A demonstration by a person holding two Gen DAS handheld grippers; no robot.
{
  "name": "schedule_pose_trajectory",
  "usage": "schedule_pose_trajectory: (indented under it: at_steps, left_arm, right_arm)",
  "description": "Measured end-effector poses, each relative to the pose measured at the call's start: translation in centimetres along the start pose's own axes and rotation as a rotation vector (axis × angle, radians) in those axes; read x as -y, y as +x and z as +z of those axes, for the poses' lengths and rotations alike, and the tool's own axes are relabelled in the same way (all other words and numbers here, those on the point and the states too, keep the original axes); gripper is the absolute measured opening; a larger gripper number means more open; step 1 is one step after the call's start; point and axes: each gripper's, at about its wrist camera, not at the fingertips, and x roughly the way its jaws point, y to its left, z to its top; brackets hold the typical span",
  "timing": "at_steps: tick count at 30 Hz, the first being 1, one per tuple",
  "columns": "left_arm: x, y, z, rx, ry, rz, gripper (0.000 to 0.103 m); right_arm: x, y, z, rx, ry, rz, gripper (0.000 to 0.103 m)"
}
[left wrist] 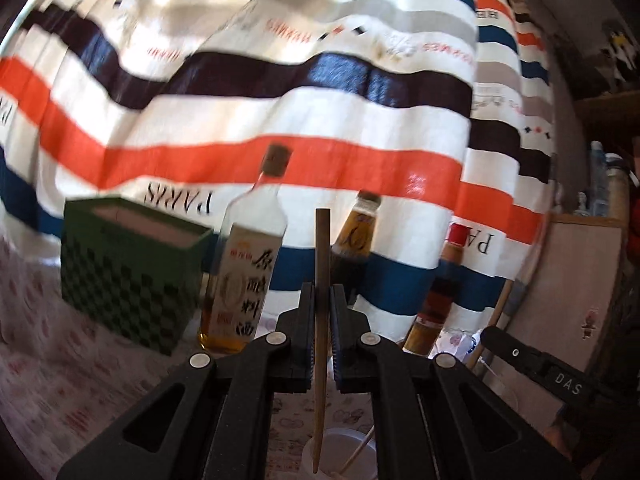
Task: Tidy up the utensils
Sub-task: 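Carry both chopsticks over the white cup and open both tools to drop them in, then withdraw both open tools from the cup back toward the chopstick pile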
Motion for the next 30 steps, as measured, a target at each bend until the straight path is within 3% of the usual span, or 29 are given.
schedule_pose_trajectory:
  at_steps: [5, 9, 16, 22, 23, 24, 26, 30]
  left_arm:
    - [-2.4, 1.1, -0.9, 0.001, -0.123, 0.01, 0.006]
    - [-3.9, 2.0, -1.6, -0.029, -0.193, -0.005, 0.006]
    - [-4.7, 3.0, -4.1, -0.111, -0.21, -0.03, 0.006]
    - [-3.3, 2.9, -5.6, -0.176, -0.083, -0.058, 0.006]
    - [-3.0, 2.6, -5.7, -0.171, -0.059, -0.053, 0.012]
    - [-2.7, 2.3, -5.6, -0.166, -0.034, -0.054, 0.025]
    - [-2.2, 1.6, -5.4, -0.146, 0.007, -0.044, 0.038]
    - [-1.4, 0.3, -4.4, -0.13, 0.084, -0.019, 0.049]
  right_arm:
    - [1.9, 1.3, -1.0, 0.032, 0.049, -0.057, 0.006]
    - [2.1, 3.2, -1.5, -0.066, 0.012, -0.071, 0.006]
    - [1.1, 5.6, -2.5, -0.236, -0.052, -0.047, 0.007]
    - [0.9, 6.1, -2.9, -0.317, -0.029, 0.022, 0.012]
    - [0.8, 6.1, -2.9, -0.321, -0.024, 0.032, 0.023]
    - [0.8, 5.9, -2.8, -0.321, -0.019, 0.036, 0.032]
    - [0.7, 5.5, -2.6, -0.306, -0.024, 0.038, 0.034]
    - [0.0, 4.9, -2.2, -0.283, -0.054, 0.04, 0.037]
